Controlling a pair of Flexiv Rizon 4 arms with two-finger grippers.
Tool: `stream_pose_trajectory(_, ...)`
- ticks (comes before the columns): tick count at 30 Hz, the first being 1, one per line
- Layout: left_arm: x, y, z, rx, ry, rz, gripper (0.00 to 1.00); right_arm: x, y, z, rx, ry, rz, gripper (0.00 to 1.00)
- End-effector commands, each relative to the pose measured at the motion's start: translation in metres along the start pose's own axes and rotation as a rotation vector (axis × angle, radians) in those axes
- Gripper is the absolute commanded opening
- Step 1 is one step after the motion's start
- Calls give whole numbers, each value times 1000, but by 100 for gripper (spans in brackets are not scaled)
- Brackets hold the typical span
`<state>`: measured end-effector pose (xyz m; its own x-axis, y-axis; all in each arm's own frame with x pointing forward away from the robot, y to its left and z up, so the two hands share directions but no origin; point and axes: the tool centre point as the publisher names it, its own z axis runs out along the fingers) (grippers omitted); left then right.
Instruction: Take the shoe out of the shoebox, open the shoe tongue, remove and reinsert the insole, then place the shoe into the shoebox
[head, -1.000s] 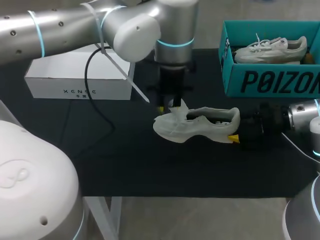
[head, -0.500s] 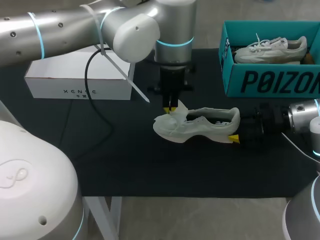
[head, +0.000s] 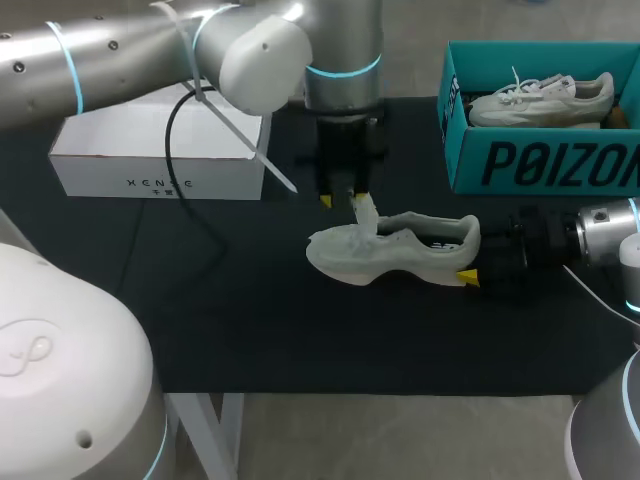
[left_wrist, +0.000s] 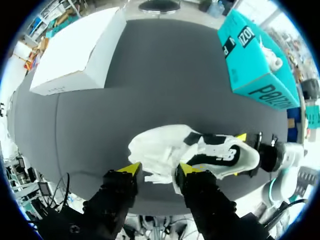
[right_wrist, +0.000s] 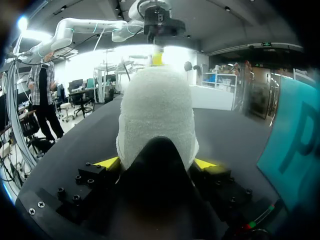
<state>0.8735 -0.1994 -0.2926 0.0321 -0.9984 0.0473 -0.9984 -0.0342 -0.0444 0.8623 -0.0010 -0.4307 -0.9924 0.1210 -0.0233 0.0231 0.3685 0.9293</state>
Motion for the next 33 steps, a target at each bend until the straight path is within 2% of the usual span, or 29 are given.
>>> stream_pose_trajectory(1, -5, -12, -39, 53, 5, 51, 100, -1, -2, 2, 4, -1, 0, 0)
stream_pose_trajectory(5, 9, -30, -72, 124, -19, 297, 100, -1, -2, 2, 4, -1, 0, 0)
stream_pose_trajectory(8, 25, -29, -95, 177, -9, 798, 100, -1, -2, 2, 4, -1, 0, 0)
stream_pose_trajectory(10, 30, -12, -100, 172, 11, 1217, 100, -1, -2, 2, 4, -1, 0, 0)
stream_pose_trajectory(11, 27, -4, -97, 163, -16, 1349, 100, -1, -2, 2, 4, -1, 0, 0)
stream_pose_trajectory(12, 24, 3, -94, 143, -13, 1384, 100, -1, -2, 2, 4, -1, 0, 0)
stream_pose_trajectory(13, 20, 9, -92, 73, -6, 1419, 100, -1, -2, 2, 4, -1, 0, 0)
stream_pose_trajectory(16, 8, 26, -92, -40, 29, 1507, 100, -1, -2, 2, 4, -1, 0, 0)
stream_pose_trajectory(33, 8, 26, -92, -114, 65, 2053, 100, -1, -2, 2, 4, -1, 0, 0)
